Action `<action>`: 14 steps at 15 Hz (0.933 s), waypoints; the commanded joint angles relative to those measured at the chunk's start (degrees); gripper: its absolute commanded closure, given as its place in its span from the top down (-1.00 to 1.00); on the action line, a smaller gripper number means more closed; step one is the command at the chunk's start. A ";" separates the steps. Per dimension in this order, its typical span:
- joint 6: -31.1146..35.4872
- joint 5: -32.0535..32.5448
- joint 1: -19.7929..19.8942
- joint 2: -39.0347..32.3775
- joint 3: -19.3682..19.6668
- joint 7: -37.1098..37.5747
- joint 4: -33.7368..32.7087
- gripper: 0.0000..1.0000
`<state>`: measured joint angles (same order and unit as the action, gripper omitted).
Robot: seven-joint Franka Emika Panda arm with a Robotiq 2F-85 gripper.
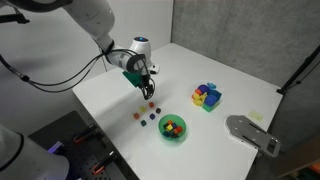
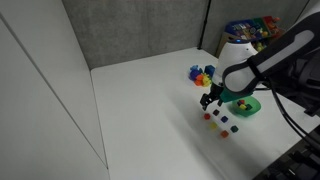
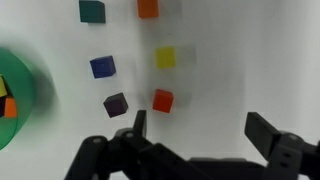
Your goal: Pick up the top left orange block from the table and put it in the green bowl
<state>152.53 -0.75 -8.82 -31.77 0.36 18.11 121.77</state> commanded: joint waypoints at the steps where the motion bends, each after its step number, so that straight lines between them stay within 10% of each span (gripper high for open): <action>1: -0.92 -0.08 -1.62 -5.97 1.92 2.44 -6.66 1.00; 14: -1.75 -1.21 -2.90 -16.95 5.88 7.66 -14.87 1.00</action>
<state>152.43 -0.80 -10.85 -46.76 5.32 24.11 109.39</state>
